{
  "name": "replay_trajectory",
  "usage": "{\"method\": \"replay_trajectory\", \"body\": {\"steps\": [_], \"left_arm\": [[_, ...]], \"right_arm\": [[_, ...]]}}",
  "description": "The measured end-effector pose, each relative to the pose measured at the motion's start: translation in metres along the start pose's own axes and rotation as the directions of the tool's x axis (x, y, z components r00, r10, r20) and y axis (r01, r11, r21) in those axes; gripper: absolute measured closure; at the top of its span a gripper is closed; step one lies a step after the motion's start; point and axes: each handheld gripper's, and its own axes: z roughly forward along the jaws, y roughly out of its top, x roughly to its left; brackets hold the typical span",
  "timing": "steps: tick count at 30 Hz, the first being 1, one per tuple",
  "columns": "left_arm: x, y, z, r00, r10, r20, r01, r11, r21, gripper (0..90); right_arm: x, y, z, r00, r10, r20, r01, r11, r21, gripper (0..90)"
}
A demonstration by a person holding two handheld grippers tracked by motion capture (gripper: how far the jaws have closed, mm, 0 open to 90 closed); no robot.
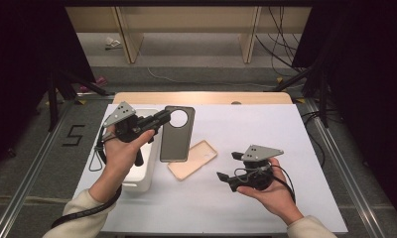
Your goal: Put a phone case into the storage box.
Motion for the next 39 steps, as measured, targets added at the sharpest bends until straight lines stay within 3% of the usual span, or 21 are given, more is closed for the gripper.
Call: {"method": "replay_trajectory", "body": {"steps": [15, 28, 39], "left_arm": [[0.008, 0.004, -0.005, 0.9999, 0.005, -0.016, -0.005, 1.0000, -0.008, 81.6], [0.013, 0.007, -0.009, 0.9996, 0.007, -0.026, -0.008, 0.9998, -0.016, 81.6], [0.024, 0.013, -0.015, 0.9993, 0.020, -0.031, -0.021, 0.9992, -0.035, 81.6]], "right_arm": [[-0.008, -0.002, -0.008, 0.9997, 0.014, 0.021, -0.014, 1.000, -0.013, 16.6], [-0.023, -0.010, -0.026, 0.9967, 0.031, 0.075, -0.029, 0.999, -0.023, 16.6], [-0.028, -0.014, -0.031, 0.9946, 0.036, 0.097, -0.034, 0.999, -0.024, 16.6]]}}
